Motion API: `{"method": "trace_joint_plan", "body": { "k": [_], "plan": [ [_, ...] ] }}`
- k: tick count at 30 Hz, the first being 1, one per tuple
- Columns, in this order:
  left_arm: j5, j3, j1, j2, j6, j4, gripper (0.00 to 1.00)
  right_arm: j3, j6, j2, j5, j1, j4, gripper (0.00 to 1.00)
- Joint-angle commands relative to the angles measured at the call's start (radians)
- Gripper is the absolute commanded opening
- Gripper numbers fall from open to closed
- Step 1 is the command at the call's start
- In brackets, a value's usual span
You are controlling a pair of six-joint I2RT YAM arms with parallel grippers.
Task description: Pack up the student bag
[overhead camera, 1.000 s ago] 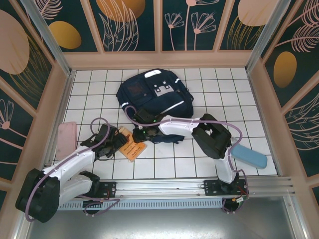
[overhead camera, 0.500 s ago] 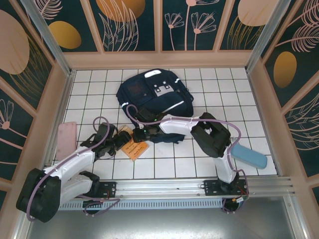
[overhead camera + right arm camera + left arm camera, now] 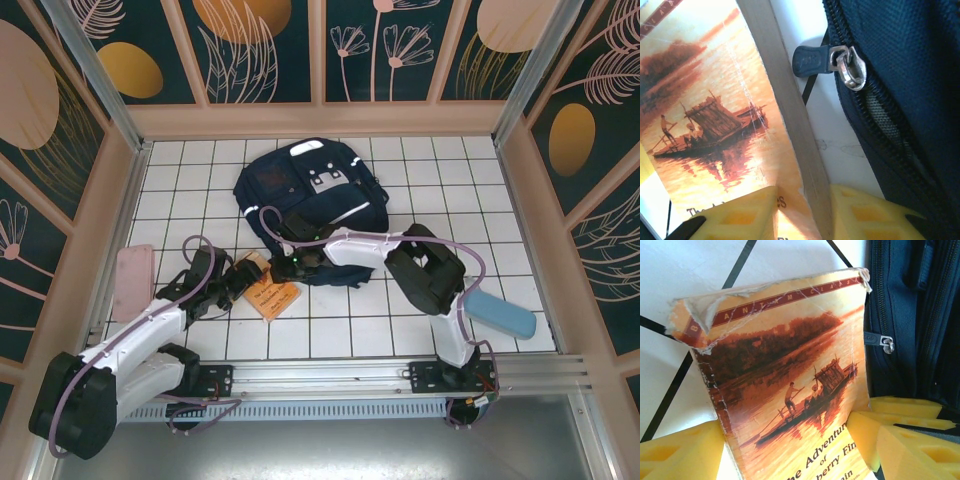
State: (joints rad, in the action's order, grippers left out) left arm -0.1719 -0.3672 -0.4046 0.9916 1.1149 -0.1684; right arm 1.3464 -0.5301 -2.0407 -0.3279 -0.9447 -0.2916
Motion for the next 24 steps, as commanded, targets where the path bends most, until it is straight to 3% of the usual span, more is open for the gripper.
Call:
{"method": "trace_joint_plan", "body": {
  "k": [1, 11, 24],
  "plan": [
    [-0.152, -0.003, -0.016, -0.015, 0.072, 0.192, 0.77, -0.061, -0.061, -0.030, -0.020, -0.001, 0.030, 0.24],
    [-0.059, 0.019, -0.016, -0.005, 0.086, 0.083, 0.79, -0.133, -0.135, -0.037, 0.016, 0.056, 0.044, 0.14],
    [-0.008, 0.017, -0.017, 0.030, 0.087, 0.021, 0.77, -0.162, -0.154, -0.041, 0.032, 0.084, 0.054, 0.13]
  ]
}}
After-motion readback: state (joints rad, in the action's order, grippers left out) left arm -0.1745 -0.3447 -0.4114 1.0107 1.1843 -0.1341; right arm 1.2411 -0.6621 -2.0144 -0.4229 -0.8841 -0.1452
